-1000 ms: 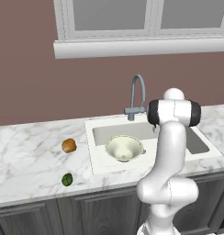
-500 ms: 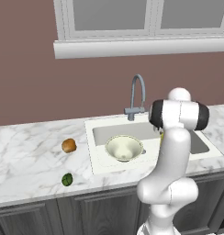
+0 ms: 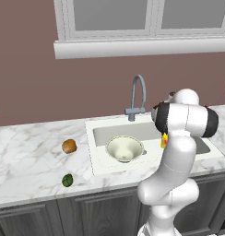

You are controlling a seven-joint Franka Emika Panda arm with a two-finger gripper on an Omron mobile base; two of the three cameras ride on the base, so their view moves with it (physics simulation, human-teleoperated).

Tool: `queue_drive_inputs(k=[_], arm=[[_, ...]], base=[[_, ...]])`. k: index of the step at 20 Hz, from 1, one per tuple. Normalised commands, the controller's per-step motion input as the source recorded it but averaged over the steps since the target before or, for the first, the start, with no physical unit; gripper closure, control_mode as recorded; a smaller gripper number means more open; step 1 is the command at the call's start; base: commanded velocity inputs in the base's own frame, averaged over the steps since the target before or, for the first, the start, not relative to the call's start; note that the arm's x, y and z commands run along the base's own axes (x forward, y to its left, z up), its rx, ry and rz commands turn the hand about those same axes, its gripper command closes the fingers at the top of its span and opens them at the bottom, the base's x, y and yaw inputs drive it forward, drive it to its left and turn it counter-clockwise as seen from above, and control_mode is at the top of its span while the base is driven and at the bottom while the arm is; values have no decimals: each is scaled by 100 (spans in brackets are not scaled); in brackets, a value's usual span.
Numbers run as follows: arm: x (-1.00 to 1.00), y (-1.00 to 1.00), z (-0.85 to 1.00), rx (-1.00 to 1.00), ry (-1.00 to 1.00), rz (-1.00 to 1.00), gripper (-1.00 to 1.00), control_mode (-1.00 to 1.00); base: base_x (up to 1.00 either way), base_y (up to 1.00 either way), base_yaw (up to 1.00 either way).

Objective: Remove the potato and avocado from the sink. Then move the bowl and cup from the counter to the sink for washing.

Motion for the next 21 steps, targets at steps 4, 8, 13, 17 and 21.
queue_drive_inputs(k=[4, 8, 13, 17, 21], arm=[[-25, 15, 35, 0, -4, -12, -100, -100], [-26, 18, 32, 0, -7, -12, -100, -100], [-31, 13, 30, 0, -8, -14, -100, -100], [-32, 7, 30, 0, -5, -11, -100, -100], [-31, 7, 32, 0, -2, -7, -100, -100]], base=[[0, 0, 0], [0, 0, 0], [0, 0, 0], [0, 0, 0], [0, 0, 0]])
